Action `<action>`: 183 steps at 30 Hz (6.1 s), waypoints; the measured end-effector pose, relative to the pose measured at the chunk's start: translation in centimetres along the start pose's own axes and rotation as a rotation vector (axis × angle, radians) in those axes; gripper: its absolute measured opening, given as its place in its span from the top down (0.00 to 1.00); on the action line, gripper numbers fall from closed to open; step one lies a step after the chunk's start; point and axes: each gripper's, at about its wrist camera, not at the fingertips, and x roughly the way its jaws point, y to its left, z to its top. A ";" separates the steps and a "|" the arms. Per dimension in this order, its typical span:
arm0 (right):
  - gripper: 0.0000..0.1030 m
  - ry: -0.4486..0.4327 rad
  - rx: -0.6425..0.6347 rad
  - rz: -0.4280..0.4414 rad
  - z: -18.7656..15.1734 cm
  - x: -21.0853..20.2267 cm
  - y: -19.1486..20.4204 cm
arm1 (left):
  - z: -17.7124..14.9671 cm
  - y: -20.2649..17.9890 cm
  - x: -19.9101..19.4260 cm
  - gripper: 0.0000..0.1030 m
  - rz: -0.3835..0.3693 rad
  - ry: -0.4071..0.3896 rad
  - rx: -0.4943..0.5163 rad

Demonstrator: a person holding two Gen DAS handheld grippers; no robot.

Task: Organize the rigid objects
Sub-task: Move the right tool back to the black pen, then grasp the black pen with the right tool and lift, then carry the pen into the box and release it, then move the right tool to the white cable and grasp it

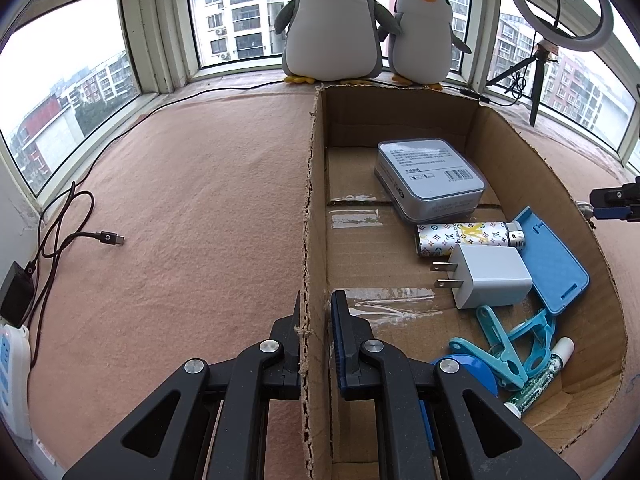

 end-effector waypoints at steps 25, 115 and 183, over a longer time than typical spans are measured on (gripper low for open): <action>0.45 0.068 -0.154 -0.043 -2.1 1.9 3.9 | 0.2 -0.2 0.1 0.90 0.006 0.001 0.000; 0.52 -0.105 -0.245 0.082 -3.5 0.0 18.0 | 0.1 -0.3 0.1 0.90 0.003 -0.003 -0.008; 0.85 -0.015 -0.265 -0.262 -0.7 2.5 3.5 | 0.0 0.2 0.2 0.90 0.007 -0.003 -0.011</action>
